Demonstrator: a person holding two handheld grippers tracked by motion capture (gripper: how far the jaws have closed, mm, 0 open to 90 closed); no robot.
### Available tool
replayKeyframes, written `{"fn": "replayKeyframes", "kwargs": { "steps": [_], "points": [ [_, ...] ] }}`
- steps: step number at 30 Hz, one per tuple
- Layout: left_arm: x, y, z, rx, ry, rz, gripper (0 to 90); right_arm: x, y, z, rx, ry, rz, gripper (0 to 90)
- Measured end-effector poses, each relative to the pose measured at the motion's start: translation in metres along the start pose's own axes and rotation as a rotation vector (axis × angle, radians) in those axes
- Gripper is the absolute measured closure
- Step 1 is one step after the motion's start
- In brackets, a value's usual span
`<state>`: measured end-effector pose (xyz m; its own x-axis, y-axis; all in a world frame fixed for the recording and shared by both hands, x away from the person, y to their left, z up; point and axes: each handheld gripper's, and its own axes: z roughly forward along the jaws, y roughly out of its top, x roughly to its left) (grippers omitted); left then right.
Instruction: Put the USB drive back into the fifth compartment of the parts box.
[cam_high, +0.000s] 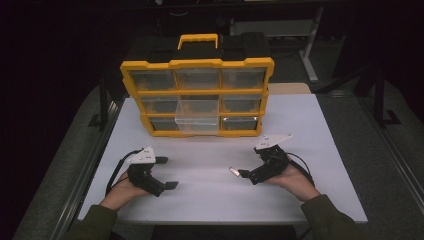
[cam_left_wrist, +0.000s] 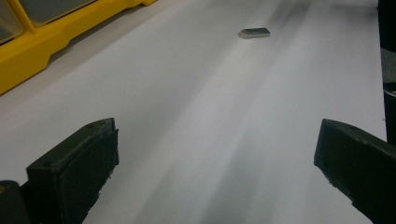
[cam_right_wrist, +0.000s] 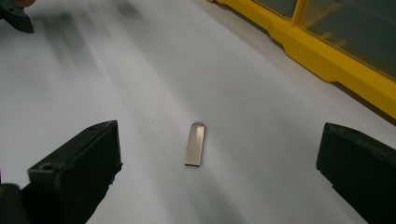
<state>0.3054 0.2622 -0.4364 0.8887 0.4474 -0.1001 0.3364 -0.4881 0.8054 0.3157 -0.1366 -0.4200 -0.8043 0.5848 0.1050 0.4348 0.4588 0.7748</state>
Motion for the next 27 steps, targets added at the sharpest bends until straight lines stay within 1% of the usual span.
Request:
{"fn": "replayKeyframes", "kwargs": {
  "steps": [10,18,19,22,27],
  "points": [
    [0.000,0.000,0.000,0.000,-0.003,-0.001,0.0,0.002,0.006,0.005,0.011,0.004,-0.013,0.0],
    [0.000,0.000,0.000,-0.002,-0.001,-0.001,0.0,0.004,0.012,0.009,0.008,0.006,-0.021,0.0],
    [0.000,0.000,0.000,-0.002,-0.001,-0.001,0.0,0.005,0.015,0.010,0.008,0.011,-0.026,0.0],
    [0.000,0.000,0.000,-0.002,-0.002,-0.001,0.0,0.006,0.017,0.012,0.009,0.012,-0.030,0.0],
    [0.000,0.000,0.000,-0.003,-0.002,-0.001,0.0,0.009,0.021,0.016,0.010,0.027,-0.038,0.0]
  ]
}}
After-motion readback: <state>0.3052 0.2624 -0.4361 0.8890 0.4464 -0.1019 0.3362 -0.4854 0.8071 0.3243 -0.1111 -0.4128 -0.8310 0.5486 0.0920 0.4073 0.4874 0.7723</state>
